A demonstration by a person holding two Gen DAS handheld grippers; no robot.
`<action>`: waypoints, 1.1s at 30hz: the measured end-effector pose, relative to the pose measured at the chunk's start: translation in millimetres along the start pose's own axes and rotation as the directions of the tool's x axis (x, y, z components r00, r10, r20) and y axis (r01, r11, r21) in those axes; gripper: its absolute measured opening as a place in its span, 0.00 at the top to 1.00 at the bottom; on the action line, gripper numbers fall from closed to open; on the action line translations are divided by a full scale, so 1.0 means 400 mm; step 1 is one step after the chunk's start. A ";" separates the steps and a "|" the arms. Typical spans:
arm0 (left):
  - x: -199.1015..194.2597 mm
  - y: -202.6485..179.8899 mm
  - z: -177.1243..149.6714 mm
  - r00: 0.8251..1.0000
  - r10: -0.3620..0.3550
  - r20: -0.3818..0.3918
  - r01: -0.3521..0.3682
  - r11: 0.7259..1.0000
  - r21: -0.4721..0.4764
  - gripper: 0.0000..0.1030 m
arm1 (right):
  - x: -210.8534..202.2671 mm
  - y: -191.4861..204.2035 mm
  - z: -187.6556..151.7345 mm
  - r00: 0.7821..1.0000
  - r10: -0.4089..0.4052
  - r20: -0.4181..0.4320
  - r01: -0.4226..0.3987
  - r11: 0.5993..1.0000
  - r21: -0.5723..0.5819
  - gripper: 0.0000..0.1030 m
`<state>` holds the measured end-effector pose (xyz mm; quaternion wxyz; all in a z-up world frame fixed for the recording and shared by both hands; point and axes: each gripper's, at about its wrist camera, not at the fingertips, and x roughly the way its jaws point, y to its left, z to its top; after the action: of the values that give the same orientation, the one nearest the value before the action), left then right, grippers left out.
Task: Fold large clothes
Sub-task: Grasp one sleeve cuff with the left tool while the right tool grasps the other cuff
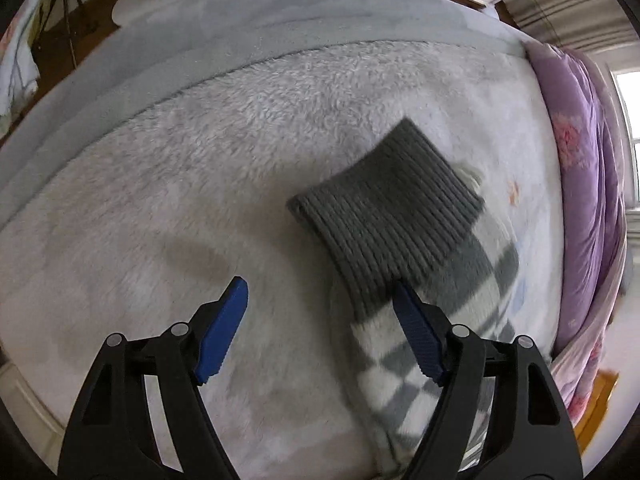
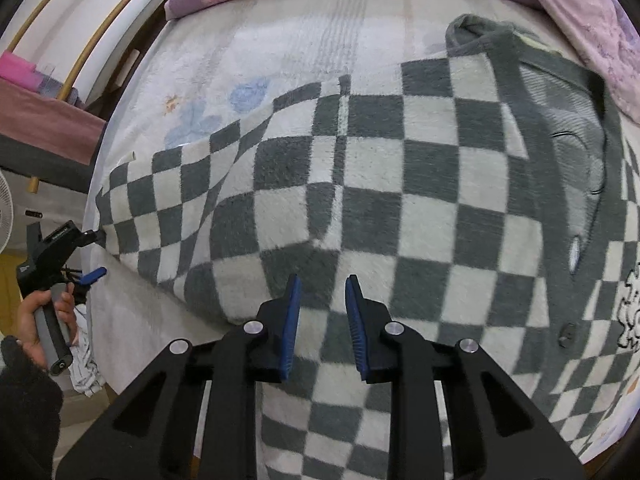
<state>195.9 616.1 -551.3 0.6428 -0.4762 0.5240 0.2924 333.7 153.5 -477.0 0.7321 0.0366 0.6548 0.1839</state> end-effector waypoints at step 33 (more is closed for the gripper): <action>-0.352 -0.100 -0.080 0.836 -0.513 0.196 0.488 0.857 0.165 0.92 | 0.207 -0.012 0.032 0.993 0.031 -0.115 -0.020 0.995 0.097 1.00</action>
<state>178.7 589.2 -404.9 0.7786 -0.5234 0.3171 0.1388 353.6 177.7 -555.1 0.6879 0.0693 0.7038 0.1633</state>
